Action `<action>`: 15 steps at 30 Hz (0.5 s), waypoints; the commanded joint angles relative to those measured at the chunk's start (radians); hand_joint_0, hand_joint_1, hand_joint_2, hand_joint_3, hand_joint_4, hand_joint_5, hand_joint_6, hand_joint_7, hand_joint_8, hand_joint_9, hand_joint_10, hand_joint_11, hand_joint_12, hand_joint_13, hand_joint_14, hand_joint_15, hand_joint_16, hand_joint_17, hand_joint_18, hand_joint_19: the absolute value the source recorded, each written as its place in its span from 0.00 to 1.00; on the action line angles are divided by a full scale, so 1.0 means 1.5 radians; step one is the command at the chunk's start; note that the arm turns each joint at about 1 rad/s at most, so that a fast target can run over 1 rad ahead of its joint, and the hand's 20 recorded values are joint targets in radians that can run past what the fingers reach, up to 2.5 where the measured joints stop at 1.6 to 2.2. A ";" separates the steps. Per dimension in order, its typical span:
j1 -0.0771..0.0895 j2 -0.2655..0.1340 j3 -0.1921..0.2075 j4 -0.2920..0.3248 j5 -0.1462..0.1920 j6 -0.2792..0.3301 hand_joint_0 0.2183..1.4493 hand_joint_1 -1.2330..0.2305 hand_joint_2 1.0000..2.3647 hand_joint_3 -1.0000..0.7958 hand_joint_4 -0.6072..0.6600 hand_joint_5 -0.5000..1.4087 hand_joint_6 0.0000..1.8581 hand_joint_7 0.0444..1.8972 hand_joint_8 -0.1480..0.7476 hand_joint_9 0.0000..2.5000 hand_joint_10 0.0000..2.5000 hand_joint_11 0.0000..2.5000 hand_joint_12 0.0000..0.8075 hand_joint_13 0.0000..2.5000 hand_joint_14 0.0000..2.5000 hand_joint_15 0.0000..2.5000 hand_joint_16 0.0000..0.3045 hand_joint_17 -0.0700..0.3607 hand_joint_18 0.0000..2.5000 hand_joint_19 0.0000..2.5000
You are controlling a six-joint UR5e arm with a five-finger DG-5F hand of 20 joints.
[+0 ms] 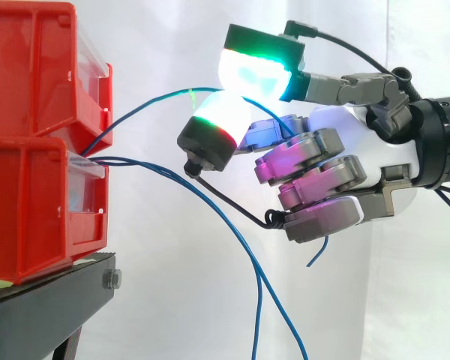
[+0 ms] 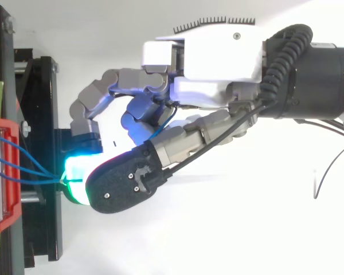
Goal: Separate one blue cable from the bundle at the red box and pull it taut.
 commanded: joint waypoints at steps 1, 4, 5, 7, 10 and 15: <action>0.000 0.000 -0.002 0.004 -0.006 0.014 0.38 0.29 0.02 0.46 0.12 0.16 0.47 0.55 0.40 0.33 0.67 0.63 0.33 0.41 0.65 0.62 0.10 0.32 0.48 0.57; 0.000 0.000 -0.011 0.016 -0.012 0.026 0.39 0.28 0.02 0.46 0.12 0.16 0.47 0.54 0.40 0.29 0.93 0.61 0.32 0.39 0.73 0.61 0.10 0.32 0.49 0.59; 0.000 0.000 -0.013 0.019 -0.012 0.030 0.39 0.28 0.02 0.46 0.12 0.16 0.47 0.54 0.40 0.29 0.93 0.66 0.33 0.39 0.76 0.61 0.10 0.32 0.49 0.60; -0.001 0.000 -0.016 0.022 -0.012 0.037 0.39 0.28 0.02 0.46 0.12 0.16 0.47 0.54 0.40 0.27 1.00 0.65 0.34 0.38 0.79 0.62 0.10 0.32 0.50 0.60; -0.003 0.000 -0.020 0.025 -0.016 0.042 0.39 0.28 0.02 0.46 0.12 0.16 0.47 0.56 0.40 0.26 1.00 0.65 0.35 0.36 0.89 0.63 0.10 0.32 0.51 0.63; -0.008 0.000 -0.021 0.030 -0.033 0.043 0.38 0.28 0.02 0.47 0.11 0.16 0.47 0.57 0.41 0.26 1.00 0.60 0.36 0.33 1.00 0.64 0.09 0.31 0.52 0.66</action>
